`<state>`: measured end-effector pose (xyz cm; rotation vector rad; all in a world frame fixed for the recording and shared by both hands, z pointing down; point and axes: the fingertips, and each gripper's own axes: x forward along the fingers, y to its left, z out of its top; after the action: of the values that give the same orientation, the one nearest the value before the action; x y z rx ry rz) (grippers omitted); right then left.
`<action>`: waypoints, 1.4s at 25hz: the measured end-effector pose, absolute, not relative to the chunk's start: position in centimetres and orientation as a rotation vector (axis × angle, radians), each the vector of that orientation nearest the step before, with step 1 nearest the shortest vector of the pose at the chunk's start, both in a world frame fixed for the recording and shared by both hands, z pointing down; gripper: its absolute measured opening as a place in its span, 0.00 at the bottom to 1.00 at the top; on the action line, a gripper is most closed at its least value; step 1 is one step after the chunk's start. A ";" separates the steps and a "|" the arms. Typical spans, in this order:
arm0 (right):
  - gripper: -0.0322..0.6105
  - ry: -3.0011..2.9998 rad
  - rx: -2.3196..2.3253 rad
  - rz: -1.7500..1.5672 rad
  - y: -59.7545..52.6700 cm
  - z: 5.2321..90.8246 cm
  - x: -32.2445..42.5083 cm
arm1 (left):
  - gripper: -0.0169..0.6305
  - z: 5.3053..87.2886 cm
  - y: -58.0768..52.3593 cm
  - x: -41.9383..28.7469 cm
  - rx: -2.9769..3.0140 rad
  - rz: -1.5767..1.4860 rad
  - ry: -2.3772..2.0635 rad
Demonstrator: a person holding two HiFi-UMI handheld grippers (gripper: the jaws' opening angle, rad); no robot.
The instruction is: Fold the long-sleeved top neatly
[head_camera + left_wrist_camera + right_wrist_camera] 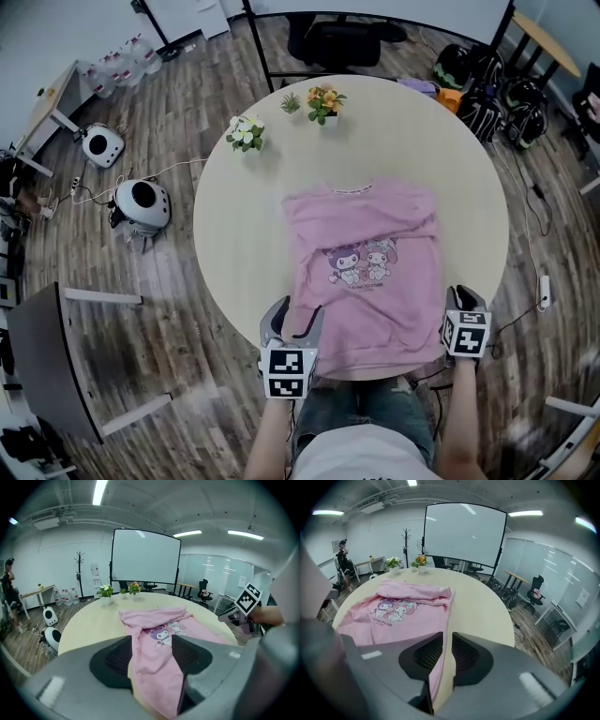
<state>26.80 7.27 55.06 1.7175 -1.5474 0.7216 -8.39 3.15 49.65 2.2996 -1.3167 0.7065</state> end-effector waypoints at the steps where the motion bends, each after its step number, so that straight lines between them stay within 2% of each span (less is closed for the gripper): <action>1: 0.19 -1.552 1.707 0.724 7.9 55.2 26.6 | 0.44 50.0 3.8 -8.4 2.287 0.713 -1.316; 20: 0.23 -1.669 1.530 0.761 20.9 57.9 23.5 | 0.44 55.3 18.6 -8.2 2.021 0.711 -1.387; 30: 0.27 -1.682 1.501 0.801 23.2 59.5 22.6 | 0.44 58.5 20.3 -8.9 1.926 0.747 -1.399; 35: 0.28 -1.684 1.490 0.841 23.3 60.4 22.2 | 0.40 59.6 20.1 -8.8 1.892 0.796 -1.379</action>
<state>22.18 23.34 60.40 1.4897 -1.6836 0.8412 -8.79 20.12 59.63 1.8919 -1.3790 0.7963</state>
